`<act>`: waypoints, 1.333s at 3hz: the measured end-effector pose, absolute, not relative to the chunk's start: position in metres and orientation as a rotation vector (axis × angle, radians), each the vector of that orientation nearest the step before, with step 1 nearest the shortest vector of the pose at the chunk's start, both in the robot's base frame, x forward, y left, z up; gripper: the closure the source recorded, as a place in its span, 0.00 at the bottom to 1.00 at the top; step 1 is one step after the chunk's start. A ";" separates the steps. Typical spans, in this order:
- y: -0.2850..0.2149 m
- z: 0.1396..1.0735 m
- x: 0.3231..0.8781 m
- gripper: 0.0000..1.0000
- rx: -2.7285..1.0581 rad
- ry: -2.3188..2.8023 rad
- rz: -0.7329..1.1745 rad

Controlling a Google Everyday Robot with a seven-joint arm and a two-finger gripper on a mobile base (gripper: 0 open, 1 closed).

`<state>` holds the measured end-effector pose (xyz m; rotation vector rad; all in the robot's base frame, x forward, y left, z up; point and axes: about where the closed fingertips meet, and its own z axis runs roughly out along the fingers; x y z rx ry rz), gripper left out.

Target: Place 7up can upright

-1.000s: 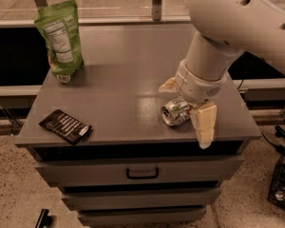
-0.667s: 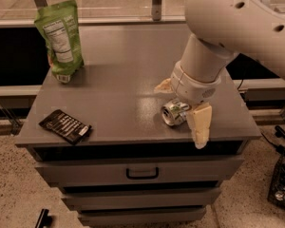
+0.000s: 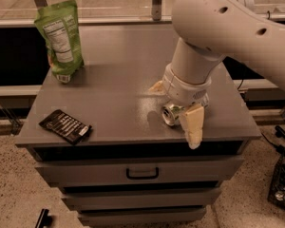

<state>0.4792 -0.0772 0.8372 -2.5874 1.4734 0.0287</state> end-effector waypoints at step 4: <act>-0.092 0.847 0.497 0.36 -2.563 1.516 -0.014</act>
Offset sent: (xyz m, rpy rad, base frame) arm 0.0175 -0.0051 0.0107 -0.0464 -0.0287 -0.0603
